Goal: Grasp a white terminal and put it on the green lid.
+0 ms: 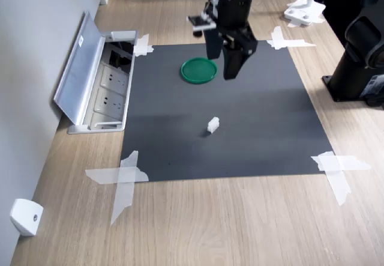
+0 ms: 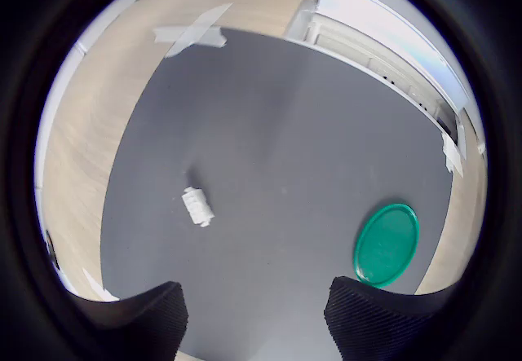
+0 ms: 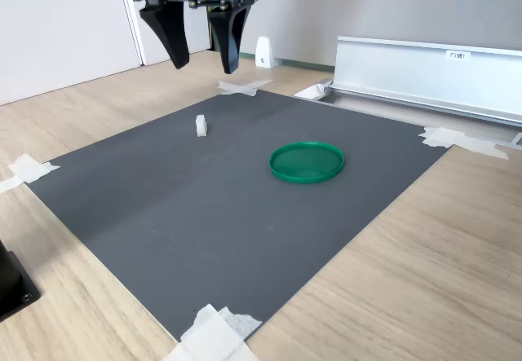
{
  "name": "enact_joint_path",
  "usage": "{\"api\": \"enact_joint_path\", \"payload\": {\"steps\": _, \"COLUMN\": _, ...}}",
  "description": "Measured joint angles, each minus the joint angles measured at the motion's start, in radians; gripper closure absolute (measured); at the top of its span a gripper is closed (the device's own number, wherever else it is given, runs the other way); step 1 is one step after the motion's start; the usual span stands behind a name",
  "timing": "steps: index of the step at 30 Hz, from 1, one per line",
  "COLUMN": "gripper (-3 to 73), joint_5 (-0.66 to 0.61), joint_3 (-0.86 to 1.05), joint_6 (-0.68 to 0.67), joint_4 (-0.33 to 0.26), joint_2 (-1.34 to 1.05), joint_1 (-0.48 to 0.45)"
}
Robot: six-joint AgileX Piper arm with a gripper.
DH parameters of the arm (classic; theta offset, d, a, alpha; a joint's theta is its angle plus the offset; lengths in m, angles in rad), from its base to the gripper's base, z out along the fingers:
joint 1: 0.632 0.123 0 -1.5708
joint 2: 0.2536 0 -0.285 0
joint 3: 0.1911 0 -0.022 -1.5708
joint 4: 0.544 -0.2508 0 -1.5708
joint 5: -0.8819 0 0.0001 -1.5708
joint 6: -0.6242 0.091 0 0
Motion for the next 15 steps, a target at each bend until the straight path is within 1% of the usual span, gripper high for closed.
{"api": "enact_joint_path", "payload": {"steps": 4, "gripper": -3.1, "joint_5": 0.003, "joint_3": -0.003, "joint_6": 0.042, "joint_4": 0.0, "joint_2": 0.041, "joint_1": 0.046}}
{"api": "enact_joint_path", "payload": {"steps": 15, "gripper": -3.1, "joint_5": 0.095, "joint_3": -0.005, "joint_6": 0.066, "joint_4": 0.0, "joint_2": 0.148, "joint_1": 0.049}}
